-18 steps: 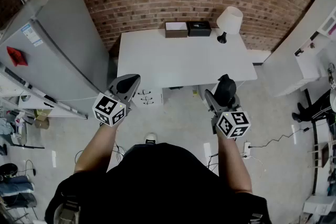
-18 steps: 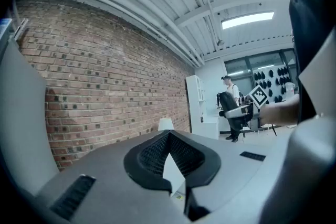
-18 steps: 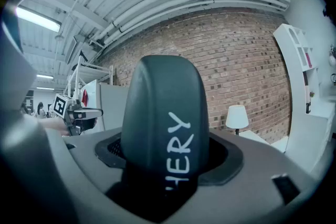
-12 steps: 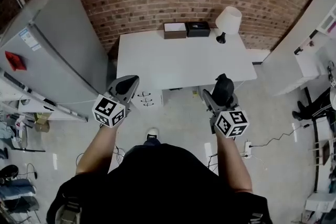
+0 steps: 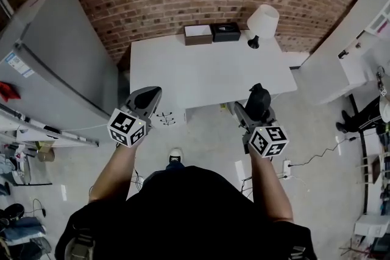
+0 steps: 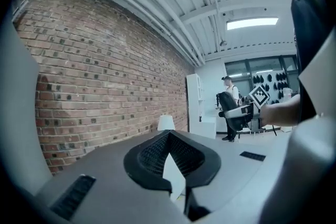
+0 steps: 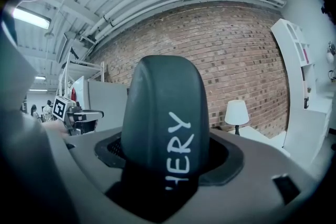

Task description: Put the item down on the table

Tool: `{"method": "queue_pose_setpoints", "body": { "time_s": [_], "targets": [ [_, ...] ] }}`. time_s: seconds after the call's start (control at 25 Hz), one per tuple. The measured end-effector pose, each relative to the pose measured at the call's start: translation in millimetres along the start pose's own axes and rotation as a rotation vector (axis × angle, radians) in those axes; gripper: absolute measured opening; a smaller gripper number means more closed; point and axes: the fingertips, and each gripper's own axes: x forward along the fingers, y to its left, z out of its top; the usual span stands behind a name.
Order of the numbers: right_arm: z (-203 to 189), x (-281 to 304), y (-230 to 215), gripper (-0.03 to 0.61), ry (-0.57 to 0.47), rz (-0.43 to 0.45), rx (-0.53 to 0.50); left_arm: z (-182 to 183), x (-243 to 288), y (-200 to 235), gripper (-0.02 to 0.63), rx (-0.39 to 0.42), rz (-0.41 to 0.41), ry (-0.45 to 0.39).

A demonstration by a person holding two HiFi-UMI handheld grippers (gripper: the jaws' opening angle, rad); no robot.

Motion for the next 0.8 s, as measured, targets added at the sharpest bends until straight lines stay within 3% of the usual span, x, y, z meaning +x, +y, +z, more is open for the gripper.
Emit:
{"method": "queue_pose_setpoints", "body": {
  "time_s": [0.8],
  "targets": [
    [16, 118, -26, 0.364, 0.028, -0.135, 0.043, -9, 102, 112, 0.014, -0.008, -0.176, 0.043]
  ]
}}
